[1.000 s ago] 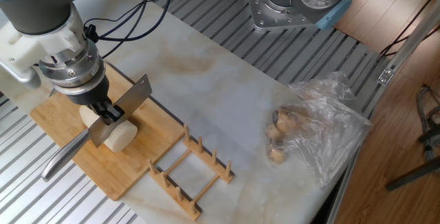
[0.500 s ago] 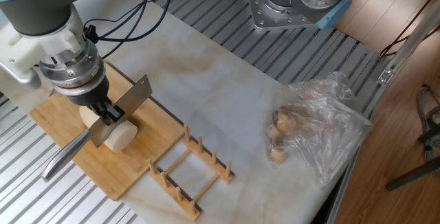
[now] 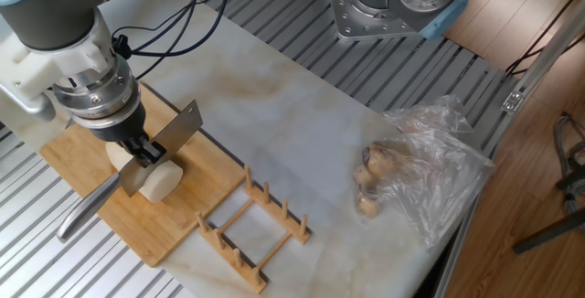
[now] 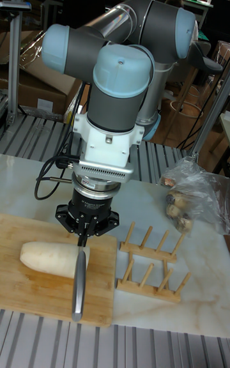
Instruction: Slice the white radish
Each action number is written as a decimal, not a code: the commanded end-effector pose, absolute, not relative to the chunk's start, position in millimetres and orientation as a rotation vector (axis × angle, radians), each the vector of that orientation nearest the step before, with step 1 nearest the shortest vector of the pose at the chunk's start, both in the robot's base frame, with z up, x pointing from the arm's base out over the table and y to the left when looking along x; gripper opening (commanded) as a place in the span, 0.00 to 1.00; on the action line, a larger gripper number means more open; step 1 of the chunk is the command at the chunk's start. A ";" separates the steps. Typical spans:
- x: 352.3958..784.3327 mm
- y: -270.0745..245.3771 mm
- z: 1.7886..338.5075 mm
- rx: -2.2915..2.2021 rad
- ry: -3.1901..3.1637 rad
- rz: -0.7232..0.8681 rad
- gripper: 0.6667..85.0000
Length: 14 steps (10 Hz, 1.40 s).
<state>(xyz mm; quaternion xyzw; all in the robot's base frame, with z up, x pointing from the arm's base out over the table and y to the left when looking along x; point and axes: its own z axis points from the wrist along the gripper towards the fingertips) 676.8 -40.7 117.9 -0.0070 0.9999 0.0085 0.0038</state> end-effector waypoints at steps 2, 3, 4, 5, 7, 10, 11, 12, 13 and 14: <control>678.1 -38.2 117.7 -0.016 3.131 0.047 0.01; 678.2 -38.2 117.5 -0.016 3.131 0.047 0.01; 678.3 -38.5 117.2 -0.016 3.131 0.045 0.01; 678.6 -38.5 116.5 -0.013 3.131 0.045 0.01; 679.2 -38.2 115.7 -0.011 3.131 0.045 0.01; 679.9 -37.7 115.5 -0.004 3.131 0.042 0.01; 680.1 -37.3 114.9 -0.001 3.131 0.042 0.01; 680.4 -37.1 114.3 -0.001 3.131 0.042 0.01; 680.6 -37.0 113.7 -0.001 3.131 0.042 0.01; 681.0 -37.0 113.0 -0.001 3.131 0.042 0.01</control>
